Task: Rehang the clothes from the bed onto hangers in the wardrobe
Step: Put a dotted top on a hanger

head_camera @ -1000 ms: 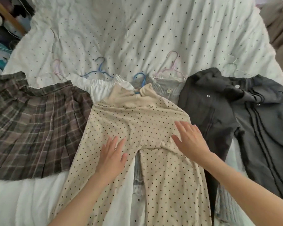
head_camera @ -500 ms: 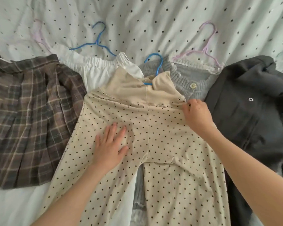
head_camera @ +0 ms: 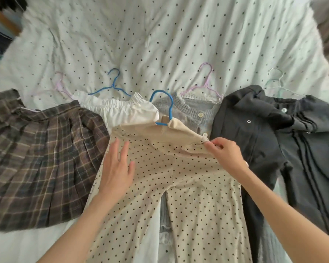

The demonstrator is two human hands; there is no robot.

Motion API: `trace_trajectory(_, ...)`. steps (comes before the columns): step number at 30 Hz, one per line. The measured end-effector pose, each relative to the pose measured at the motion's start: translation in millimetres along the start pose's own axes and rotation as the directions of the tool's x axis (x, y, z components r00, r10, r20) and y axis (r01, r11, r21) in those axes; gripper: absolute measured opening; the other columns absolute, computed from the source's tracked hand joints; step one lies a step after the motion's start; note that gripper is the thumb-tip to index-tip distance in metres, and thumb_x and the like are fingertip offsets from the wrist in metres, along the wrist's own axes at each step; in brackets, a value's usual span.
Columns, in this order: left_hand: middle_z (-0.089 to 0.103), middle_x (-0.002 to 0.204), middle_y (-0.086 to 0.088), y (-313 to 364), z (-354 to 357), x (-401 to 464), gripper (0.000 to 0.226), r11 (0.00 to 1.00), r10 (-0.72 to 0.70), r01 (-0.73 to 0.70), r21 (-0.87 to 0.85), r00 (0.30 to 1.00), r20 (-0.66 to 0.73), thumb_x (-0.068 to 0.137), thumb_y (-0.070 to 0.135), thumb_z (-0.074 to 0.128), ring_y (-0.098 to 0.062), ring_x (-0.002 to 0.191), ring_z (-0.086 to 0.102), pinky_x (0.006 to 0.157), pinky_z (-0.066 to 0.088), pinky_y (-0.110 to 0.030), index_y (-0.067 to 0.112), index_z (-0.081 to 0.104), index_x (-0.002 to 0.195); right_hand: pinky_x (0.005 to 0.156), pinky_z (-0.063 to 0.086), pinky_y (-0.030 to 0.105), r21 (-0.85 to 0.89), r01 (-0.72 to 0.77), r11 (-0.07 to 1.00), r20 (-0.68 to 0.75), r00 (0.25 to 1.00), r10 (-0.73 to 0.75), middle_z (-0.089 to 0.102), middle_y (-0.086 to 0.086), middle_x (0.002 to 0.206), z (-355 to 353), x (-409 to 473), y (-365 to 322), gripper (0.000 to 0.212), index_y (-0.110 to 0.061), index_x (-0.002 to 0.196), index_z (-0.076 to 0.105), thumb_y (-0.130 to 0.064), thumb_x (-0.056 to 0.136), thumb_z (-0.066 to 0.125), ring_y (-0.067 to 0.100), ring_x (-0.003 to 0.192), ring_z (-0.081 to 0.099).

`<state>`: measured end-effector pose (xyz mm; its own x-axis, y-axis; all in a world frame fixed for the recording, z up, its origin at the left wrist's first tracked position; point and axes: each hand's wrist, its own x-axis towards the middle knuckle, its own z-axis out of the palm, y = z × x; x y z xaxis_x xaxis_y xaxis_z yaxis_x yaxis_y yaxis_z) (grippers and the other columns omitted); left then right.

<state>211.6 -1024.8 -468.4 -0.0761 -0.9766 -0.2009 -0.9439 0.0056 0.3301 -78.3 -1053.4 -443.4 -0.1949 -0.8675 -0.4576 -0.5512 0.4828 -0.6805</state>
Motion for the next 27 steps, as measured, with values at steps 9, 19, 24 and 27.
trace_trajectory(9, 0.018, 0.15, -0.024, 25, -90, -15, 0.064, 0.986, 0.165, -0.162, 0.033, 0.981, -0.101, 0.094, 0.031, 0.043, -0.036, 0.14, 0.017, 0.111, 0.02, -0.05, 0.002, 0.018, 0.145, 0.05, 0.034, 0.015, 0.099, 0.051, 0.994, -0.263, 0.965, -0.024, 0.055, -0.005, 0.06, -83, -141, -12, 0.021, -0.013, 0.072, 0.065, -0.028, 0.087, 0.061, 0.007, 0.056, 0.046)
trace_trajectory(19, 0.053, 0.094, -0.002, 154, -135, -54, 0.027, 0.724, 0.639, -0.64, -0.257, 0.763, -0.1, 0.099, 0.028, 0.036, -0.018, 0.091, 0.047, 0.078, 0.038, -0.033, 0.012, 0.058, 0.102, 0.053, 0.037, 0.016, 0.171, -0.027, 0.985, -0.708, 0.691, 0.141, 0.062, -0.001, 0.068, -153, -339, 12, 0.018, -0.016, 0.08, 0.067, -0.03, 0.088, 0.06, 0.01, 0.062, 0.053)
trace_trajectory(24, 0.055, 0.079, -0.004, 242, -144, -119, 0.04, 0.44, 0.853, -0.841, -0.313, 0.501, -0.147, 0.094, 0.041, 0.034, -0.022, 0.073, 0.053, 0.062, 0.045, -0.037, 0.013, 0.062, 0.097, 0.071, 0.05, 0.038, 0.232, -0.106, 0.967, -0.846, 0.469, 0.255, 0.066, 0.01, 0.076, -166, -459, 48, 0.016, -0.012, 0.084, 0.068, -0.026, 0.088, 0.061, 0.026, 0.074, 0.06)
trace_trajectory(27, 0.058, 0.081, -0.001, 295, -150, -167, 0.033, 0.282, 0.931, -0.898, -0.337, 0.341, -0.132, 0.095, 0.04, 0.042, -0.02, 0.074, 0.056, 0.067, 0.05, -0.038, 0.016, 0.064, 0.101, 0.071, 0.05, 0.027, 0.274, -0.129, 0.953, -0.898, 0.32, 0.302, 0.066, -0.001, 0.08, -163, -531, 67, 0.015, -0.013, 0.092, 0.069, -0.025, 0.088, 0.061, 0.012, 0.076, 0.06)
